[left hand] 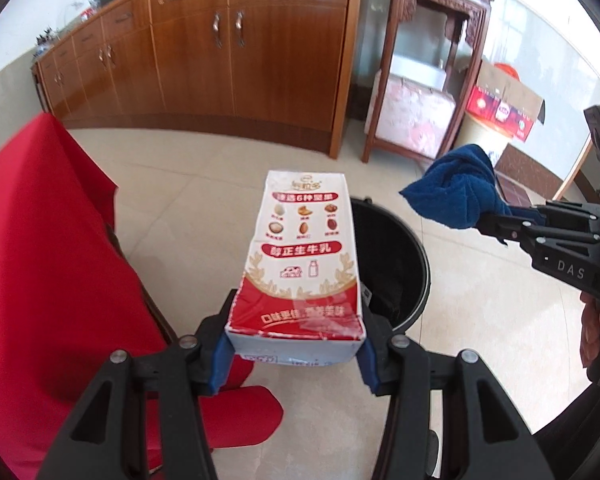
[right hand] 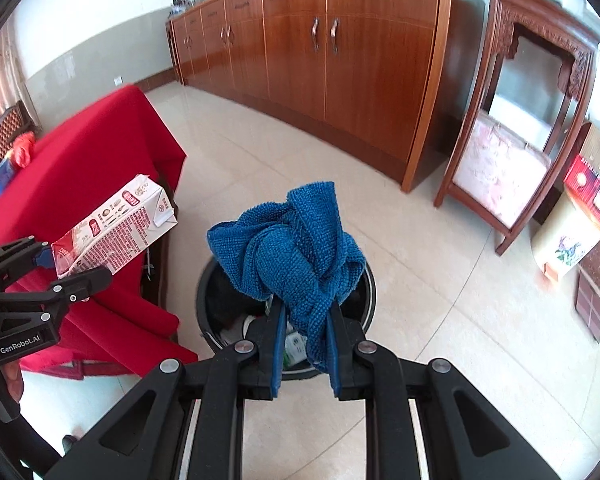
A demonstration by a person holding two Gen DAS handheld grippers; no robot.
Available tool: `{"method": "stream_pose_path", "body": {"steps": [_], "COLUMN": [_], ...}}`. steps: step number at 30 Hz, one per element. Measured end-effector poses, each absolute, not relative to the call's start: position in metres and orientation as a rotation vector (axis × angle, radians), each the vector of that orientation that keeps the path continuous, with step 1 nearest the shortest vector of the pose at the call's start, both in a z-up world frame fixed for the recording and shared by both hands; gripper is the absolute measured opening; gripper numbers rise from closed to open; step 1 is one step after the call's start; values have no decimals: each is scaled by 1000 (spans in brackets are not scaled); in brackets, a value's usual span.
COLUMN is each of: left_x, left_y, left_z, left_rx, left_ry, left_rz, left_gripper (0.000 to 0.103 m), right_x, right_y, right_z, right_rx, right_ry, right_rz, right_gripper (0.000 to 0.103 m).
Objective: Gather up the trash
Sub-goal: 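Open both tools to drop the carton and towel into the bin, then move both tools back toward the table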
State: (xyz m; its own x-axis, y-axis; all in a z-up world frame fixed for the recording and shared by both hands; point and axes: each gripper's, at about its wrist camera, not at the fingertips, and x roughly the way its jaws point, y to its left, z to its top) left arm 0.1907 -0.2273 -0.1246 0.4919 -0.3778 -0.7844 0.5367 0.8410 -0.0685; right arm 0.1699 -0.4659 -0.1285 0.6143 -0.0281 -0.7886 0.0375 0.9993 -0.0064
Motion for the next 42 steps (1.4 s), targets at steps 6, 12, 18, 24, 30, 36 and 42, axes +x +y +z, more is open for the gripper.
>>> {"method": "stream_pose_path", "body": {"steps": [6, 12, 18, 24, 30, 36, 42], "left_x": [204, 220, 237, 241, 236, 233, 225], "left_y": [-250, -265, -272, -264, -248, -248, -254], "left_z": [-159, -184, -198, -196, -190, -182, -167], "left_rx": [230, 261, 270, 308, 304, 292, 290], "left_ry": [989, 1049, 1064, 1019, 974, 993, 980], "left_rz": [-594, -616, -638, -561, -472, -482, -510], "left_gripper": [52, 52, 71, 88, 102, 102, 102], "right_x": [189, 203, 228, 242, 237, 228, 218], "right_y": [-474, -471, -465, -481, -508, -516, -508], "right_z": [-168, -205, -233, -234, -223, -212, -196], "right_rx": [-15, -85, -150, -192, -98, 15, 2], "right_ry": [1000, 1084, 1149, 1122, 1106, 1115, 1080], "right_rz": [-25, 17, 81, -31, -153, -193, -193], "right_gripper": [19, 19, 30, 85, 103, 103, 103]}}
